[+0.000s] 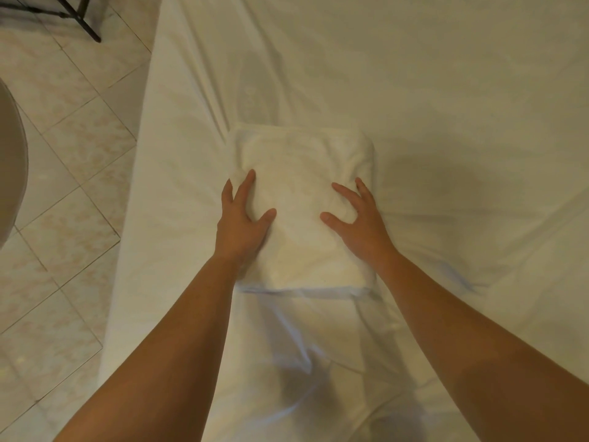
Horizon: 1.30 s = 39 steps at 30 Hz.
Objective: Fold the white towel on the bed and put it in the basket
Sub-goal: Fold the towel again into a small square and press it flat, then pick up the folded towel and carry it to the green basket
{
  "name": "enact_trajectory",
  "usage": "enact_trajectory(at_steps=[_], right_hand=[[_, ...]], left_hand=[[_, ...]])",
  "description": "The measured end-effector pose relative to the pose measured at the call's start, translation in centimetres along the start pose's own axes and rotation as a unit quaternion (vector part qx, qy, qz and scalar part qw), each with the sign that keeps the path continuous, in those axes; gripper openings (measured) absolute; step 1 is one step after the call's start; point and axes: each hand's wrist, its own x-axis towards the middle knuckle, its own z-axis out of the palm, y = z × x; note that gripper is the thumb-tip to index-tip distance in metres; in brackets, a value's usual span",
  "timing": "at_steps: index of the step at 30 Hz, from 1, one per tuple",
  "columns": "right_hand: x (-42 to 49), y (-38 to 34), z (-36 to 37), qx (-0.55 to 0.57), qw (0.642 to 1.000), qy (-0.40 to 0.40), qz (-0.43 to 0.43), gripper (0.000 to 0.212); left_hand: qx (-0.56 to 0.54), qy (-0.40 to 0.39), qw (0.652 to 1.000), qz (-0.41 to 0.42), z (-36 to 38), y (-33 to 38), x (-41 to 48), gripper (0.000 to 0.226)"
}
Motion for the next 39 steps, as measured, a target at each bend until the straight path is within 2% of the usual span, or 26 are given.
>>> enact_trajectory(at_steps=[7, 15, 28, 39], right_hand=[[-0.2, 0.4, -0.1, 0.006, 0.999, 0.035, -0.019, 0.060], [-2.2, -1.5, -1.1, 0.005, 0.997, 0.061, -0.054, 0.058], [-11.9, -8.0, -6.4, -0.026, 0.995, 0.007, -0.094, 0.062], [-20.9, -8.8, -10.5, -0.038, 0.992, -0.048, -0.112, 0.063]], left_hand=[[-0.017, 0.033, 0.999, 0.018, 0.5, 0.3, 0.1, 0.080], [0.023, 0.045, 0.998, 0.042, -0.4, 2.8, -2.0, 0.079], [0.021, 0.057, 0.998, 0.034, -5.6, 7.3, -14.4, 0.080], [0.014, 0.094, 0.995, 0.006, -6.3, 9.7, -26.1, 0.082]])
